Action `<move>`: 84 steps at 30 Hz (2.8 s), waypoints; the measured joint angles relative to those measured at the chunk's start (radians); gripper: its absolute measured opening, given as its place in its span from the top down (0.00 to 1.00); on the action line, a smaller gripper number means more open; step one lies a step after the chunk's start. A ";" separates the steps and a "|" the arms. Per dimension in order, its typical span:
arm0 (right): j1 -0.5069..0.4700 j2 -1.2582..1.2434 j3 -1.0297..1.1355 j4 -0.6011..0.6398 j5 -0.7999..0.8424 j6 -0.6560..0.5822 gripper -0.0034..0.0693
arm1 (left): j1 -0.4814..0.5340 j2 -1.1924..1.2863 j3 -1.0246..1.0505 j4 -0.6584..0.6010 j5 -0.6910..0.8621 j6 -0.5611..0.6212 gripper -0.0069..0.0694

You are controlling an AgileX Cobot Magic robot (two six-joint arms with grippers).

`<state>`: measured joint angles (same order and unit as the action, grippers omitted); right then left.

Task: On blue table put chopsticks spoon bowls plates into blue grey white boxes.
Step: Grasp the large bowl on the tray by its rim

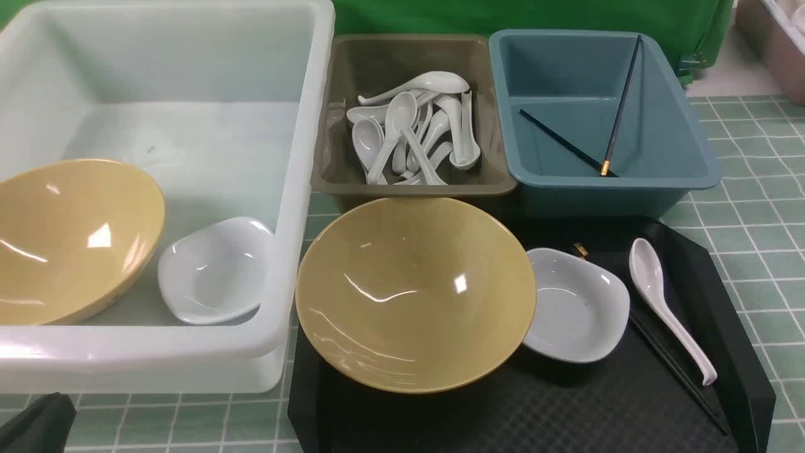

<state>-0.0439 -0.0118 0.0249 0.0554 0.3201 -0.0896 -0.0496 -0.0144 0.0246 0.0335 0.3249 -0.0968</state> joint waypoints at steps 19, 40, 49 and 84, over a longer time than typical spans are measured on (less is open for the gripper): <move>0.000 0.000 0.000 0.000 0.000 0.000 0.63 | 0.000 0.000 0.000 0.000 0.000 0.000 0.91; 0.000 0.000 0.000 -0.065 -0.001 -0.174 0.63 | 0.000 0.000 0.000 0.027 -0.016 0.027 0.91; 0.000 0.000 0.005 -0.069 -0.112 -0.185 0.63 | 0.000 0.000 0.001 0.029 -0.199 0.026 0.91; -0.001 0.517 -0.382 -0.069 -0.161 0.250 0.87 | -0.073 0.635 -0.675 0.005 -0.319 -0.277 0.91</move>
<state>-0.0450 0.5055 -0.3569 -0.0133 0.1591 0.1602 -0.1225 0.6202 -0.6503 0.0384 0.0057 -0.3734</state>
